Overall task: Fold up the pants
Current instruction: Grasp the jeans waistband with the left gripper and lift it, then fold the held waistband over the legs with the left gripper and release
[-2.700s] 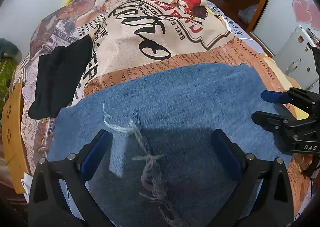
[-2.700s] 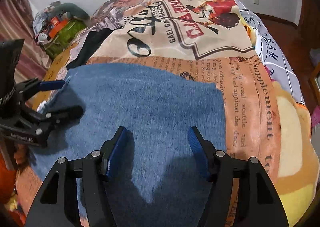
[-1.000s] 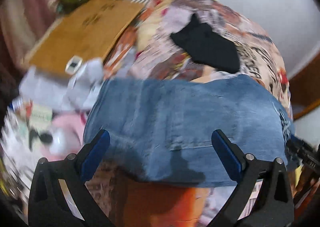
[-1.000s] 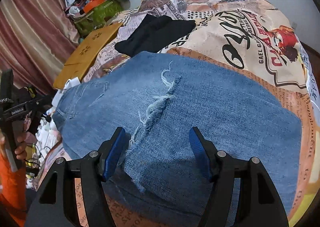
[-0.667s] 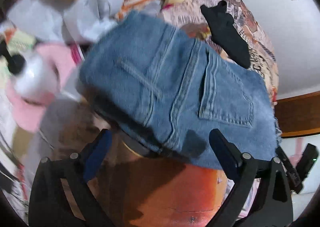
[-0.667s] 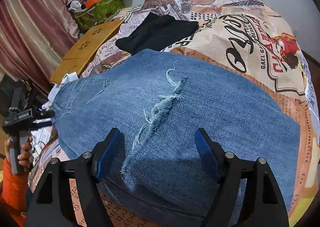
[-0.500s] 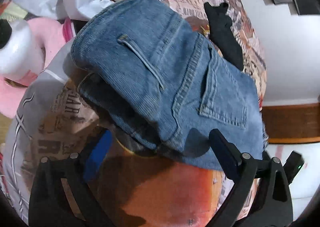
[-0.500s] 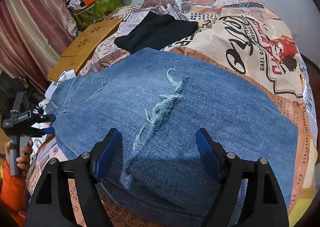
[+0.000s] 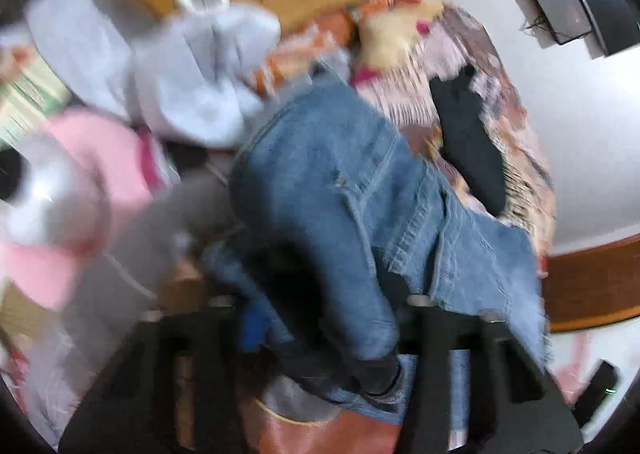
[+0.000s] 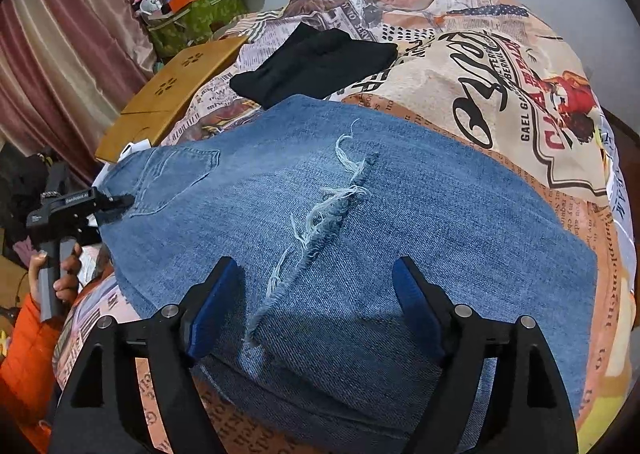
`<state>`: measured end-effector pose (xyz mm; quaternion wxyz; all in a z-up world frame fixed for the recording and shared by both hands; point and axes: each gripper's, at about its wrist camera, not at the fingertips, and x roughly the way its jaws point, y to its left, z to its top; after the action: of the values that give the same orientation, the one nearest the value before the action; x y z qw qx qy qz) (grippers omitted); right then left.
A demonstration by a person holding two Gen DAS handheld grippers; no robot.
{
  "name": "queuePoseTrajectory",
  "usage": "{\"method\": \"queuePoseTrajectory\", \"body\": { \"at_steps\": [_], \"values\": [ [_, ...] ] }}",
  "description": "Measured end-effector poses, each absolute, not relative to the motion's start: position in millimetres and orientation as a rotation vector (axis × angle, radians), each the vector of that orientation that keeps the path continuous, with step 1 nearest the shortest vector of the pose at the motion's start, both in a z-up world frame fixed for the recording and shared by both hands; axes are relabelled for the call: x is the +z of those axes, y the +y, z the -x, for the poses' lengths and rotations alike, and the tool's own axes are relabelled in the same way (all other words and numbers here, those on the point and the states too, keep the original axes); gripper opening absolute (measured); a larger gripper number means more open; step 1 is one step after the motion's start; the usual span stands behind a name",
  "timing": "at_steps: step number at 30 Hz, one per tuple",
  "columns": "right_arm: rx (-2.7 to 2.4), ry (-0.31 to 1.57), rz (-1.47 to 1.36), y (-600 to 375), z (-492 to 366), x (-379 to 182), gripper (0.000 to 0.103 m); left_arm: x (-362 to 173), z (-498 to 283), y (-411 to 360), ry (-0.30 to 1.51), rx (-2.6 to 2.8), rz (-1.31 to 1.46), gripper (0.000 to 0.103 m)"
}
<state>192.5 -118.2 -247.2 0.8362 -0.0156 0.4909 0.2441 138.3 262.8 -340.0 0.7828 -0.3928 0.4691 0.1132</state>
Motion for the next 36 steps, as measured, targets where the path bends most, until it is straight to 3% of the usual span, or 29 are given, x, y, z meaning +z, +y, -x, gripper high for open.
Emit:
{"method": "queuePoseTrajectory", "body": {
  "at_steps": [4,14,25,36],
  "values": [
    [0.533,1.049,-0.034,-123,-189,-239,0.077,-315,-147,255,0.987,0.303,0.734,0.033],
    [0.456,0.941,-0.106,-177,-175,-209,0.076,-195,-167,215,0.774,0.374,0.347,0.03],
    [0.31,1.003,-0.241,-263,-163,-242,0.076,-72,-213,76,0.509,0.245,0.001,0.028],
    [0.374,0.993,-0.327,-276,-154,-259,0.076,-24,-240,-70,0.464,-0.084,-0.091,0.027]
  ]
}}
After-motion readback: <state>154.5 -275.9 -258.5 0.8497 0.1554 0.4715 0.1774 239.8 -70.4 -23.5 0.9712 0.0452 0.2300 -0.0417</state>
